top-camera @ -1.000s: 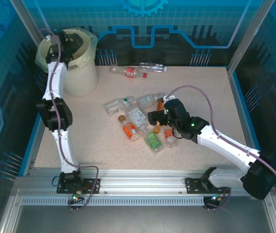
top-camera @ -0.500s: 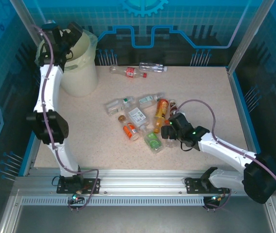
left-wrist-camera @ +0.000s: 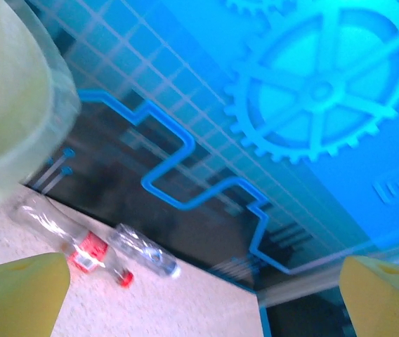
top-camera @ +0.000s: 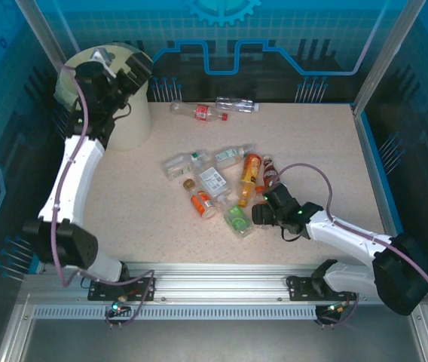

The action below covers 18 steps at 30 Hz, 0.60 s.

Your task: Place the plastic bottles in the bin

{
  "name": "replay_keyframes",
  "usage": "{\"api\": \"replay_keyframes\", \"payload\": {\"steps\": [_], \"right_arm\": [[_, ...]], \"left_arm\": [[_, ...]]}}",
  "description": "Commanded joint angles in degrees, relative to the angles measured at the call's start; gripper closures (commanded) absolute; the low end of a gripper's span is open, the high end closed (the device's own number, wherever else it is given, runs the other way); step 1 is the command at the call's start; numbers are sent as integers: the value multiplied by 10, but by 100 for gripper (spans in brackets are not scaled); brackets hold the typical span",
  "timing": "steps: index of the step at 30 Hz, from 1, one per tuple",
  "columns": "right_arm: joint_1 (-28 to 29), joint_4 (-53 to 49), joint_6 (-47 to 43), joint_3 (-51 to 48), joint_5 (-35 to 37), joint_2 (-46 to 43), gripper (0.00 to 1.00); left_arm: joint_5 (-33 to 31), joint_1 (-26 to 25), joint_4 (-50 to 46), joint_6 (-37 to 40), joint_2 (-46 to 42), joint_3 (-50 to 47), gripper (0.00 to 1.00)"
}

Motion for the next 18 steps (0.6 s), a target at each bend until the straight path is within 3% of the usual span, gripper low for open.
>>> {"api": "replay_keyframes", "payload": {"steps": [1, 6, 12, 18], "right_arm": [[-6, 23, 12, -16, -12, 15, 15], [-6, 47, 14, -30, -24, 34, 17], [-1, 63, 8, -30, -25, 61, 20], [20, 69, 11, -41, 8, 57, 28]], "left_arm": [[12, -27, 8, 21, -59, -51, 1], [18, -51, 51, -22, -137, -189, 1], [44, -62, 50, -7, -174, -259, 1], [126, -70, 27, 15, -184, -320, 1]]}}
